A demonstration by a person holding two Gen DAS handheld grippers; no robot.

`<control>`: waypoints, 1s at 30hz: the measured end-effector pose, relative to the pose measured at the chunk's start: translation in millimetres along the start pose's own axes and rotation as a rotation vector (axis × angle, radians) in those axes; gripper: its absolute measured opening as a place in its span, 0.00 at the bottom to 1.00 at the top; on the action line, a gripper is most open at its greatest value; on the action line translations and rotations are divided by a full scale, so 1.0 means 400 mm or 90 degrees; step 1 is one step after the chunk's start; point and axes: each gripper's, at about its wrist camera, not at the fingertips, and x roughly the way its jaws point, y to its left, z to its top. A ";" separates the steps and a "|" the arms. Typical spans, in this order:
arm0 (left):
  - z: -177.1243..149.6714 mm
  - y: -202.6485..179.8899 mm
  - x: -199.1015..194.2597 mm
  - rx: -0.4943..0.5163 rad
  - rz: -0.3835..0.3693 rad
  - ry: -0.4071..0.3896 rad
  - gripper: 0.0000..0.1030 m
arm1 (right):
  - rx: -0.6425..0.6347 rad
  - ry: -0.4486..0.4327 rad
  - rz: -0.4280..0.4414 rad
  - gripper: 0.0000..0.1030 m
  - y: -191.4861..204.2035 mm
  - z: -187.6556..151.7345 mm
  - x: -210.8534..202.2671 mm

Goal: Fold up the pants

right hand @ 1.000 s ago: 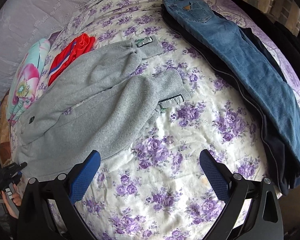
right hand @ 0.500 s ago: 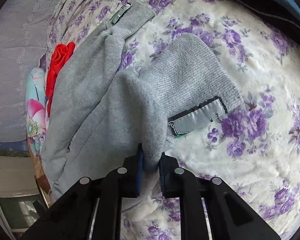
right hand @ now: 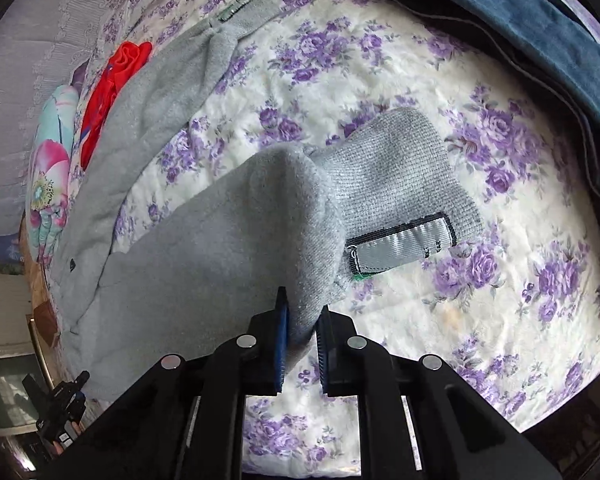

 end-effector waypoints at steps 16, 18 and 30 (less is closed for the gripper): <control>0.092 -0.090 -0.232 0.103 0.057 -0.128 0.39 | -0.089 -0.132 0.010 0.66 0.103 0.168 -0.218; 0.165 -0.156 -0.200 0.139 0.064 -0.128 0.39 | -0.078 -0.139 0.041 0.66 0.156 0.290 -0.177; 0.333 -0.301 0.137 0.262 0.160 0.006 0.40 | -0.029 -0.038 0.057 0.12 0.238 0.516 0.109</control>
